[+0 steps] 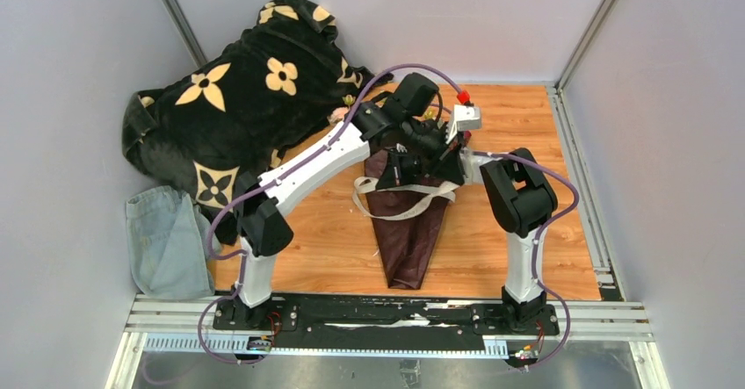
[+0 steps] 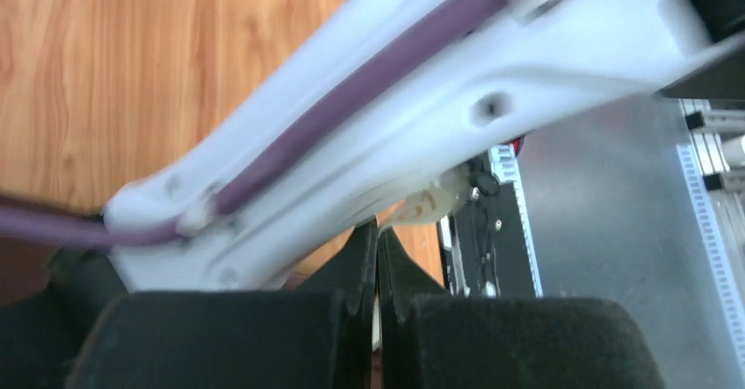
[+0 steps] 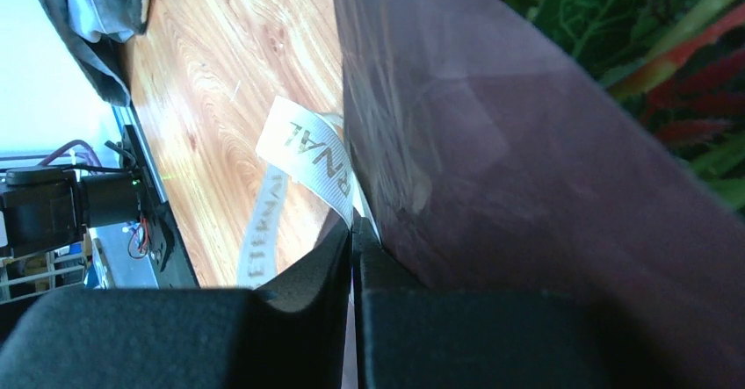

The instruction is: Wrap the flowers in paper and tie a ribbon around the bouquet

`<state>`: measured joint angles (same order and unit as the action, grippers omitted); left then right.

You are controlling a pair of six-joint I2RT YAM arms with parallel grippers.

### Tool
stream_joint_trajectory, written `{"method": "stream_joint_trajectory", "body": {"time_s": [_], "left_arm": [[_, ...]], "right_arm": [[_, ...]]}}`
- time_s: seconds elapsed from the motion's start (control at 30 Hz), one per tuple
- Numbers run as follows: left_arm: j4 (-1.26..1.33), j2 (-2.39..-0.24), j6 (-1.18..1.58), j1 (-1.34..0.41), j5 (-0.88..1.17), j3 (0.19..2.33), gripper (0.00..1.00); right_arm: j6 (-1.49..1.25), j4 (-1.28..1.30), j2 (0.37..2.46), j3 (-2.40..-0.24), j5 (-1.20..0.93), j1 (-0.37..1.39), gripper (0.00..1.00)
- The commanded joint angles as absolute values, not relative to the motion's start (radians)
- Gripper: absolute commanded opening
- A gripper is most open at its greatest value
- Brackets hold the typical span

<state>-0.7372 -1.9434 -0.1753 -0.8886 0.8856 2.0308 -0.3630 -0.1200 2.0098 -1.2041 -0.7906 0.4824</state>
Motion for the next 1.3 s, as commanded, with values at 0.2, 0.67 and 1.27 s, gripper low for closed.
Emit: {"method": "stream_joint_trajectory", "body": {"time_s": [0.2, 0.67, 1.27], "left_arm": [[-0.520, -1.973, -0.027, -0.660, 0.721, 2.045, 0.00], [-0.390, -1.967, -0.033, -0.577, 0.580, 1.880, 0.35], [-0.610, -1.895, -0.634, -0.443, 0.568, 1.440, 0.68]], "right_arm": [[-0.409, -0.178, 1.974, -1.102, -0.858, 0.453, 0.07], [-0.478, -0.238, 1.951, -1.065, -0.808, 0.452, 0.09], [-0.456, -0.156, 1.940, -1.113, -0.808, 0.453, 0.12]]}}
